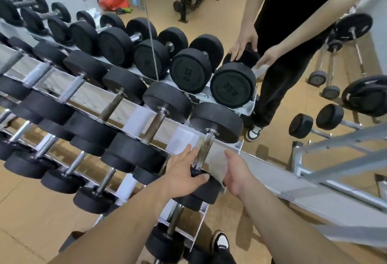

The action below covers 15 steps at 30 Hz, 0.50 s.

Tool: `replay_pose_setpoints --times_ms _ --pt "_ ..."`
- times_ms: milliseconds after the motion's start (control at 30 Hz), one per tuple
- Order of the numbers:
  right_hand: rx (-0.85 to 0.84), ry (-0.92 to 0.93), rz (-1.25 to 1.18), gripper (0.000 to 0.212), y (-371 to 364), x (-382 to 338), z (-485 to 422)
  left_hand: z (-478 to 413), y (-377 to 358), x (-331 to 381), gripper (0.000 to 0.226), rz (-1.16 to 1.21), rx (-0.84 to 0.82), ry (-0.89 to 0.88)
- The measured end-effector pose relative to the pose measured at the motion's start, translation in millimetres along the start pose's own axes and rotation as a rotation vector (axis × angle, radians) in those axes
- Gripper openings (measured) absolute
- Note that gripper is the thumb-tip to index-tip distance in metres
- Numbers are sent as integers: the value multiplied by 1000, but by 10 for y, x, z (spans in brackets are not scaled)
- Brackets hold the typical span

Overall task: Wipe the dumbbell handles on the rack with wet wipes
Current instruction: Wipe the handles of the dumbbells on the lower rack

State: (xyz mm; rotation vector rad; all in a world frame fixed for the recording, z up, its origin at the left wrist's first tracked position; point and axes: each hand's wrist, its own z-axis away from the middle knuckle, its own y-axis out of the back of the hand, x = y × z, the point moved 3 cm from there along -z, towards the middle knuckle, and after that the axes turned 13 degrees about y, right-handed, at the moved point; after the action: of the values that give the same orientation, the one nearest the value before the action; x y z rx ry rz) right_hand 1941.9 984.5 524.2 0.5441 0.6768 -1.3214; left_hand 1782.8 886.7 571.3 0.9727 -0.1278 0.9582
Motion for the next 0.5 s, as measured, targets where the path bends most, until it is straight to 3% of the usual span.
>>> replay_pose_setpoints --times_ms 67,133,233,333,433,500 --pt "-41 -45 -9 86 -66 129 -298 -45 -8 -11 72 -5 70 3" --pt "-76 -68 -15 73 -245 -26 -288 -94 -29 34 50 -59 226 -16" --pt "-75 -46 -71 55 -486 -227 -289 -117 -12 145 38 -106 408 21" --pt "-143 -86 -184 54 -633 -297 -469 -143 -26 179 43 -159 455 92" --pt "-39 -59 -266 44 -617 -373 -632 -135 -66 99 53 -57 502 135" --pt "-54 -57 -292 52 -627 -259 -641 -165 -85 68 56 15 528 164"
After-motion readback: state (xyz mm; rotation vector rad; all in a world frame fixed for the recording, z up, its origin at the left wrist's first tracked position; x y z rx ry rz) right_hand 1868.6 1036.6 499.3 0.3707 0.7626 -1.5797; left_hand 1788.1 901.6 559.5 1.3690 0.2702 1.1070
